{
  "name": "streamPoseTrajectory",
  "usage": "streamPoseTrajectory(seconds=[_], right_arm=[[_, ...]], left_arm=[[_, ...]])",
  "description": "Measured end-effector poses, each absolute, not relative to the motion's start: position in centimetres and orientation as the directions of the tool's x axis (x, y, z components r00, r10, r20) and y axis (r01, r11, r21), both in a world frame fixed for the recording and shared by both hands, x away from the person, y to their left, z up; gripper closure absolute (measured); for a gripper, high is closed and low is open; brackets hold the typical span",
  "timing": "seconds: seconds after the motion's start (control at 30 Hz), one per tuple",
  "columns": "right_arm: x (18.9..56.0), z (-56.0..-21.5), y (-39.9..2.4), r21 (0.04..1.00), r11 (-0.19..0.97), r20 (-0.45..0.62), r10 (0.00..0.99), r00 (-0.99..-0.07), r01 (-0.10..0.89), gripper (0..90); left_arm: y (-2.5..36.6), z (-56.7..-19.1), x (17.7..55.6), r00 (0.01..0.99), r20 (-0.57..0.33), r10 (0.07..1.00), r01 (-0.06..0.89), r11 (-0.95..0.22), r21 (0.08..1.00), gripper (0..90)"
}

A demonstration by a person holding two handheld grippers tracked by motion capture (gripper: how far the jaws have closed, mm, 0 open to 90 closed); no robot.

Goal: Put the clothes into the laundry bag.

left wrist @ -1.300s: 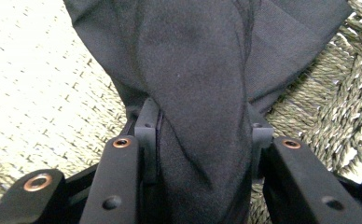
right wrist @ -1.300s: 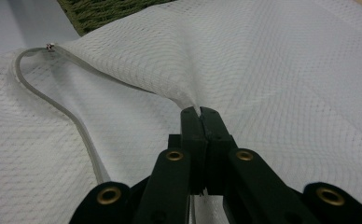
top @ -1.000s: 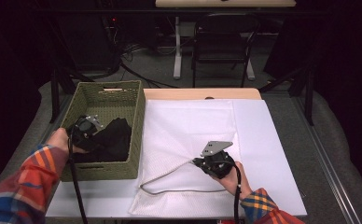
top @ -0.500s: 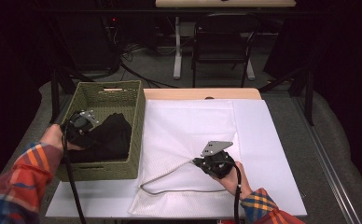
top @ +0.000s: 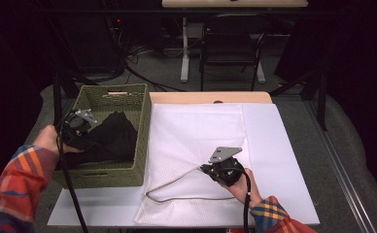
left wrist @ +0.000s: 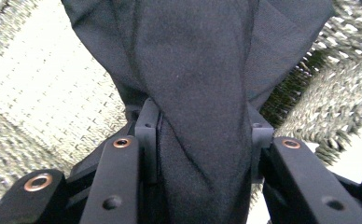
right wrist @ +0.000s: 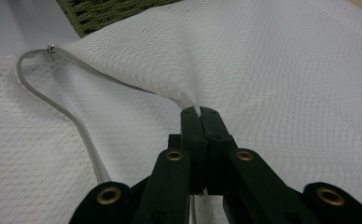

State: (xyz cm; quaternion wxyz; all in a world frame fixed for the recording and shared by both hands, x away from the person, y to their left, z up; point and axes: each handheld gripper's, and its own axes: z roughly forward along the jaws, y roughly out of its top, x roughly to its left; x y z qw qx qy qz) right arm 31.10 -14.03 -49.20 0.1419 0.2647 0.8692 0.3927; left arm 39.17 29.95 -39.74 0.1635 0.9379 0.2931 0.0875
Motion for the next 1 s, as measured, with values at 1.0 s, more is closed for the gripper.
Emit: streamPoseTrajectory(seconds=[1.0], right_arm=[[31.3, -49.7, -14.1, 0.747, 0.557, -0.03, 0.573, -0.819, 0.363, 89.8]], left_arm=[[30.8, -35.1, 37.1, 0.805, 0.073, 0.588, 0.513, -0.753, 0.412, 61.0]])
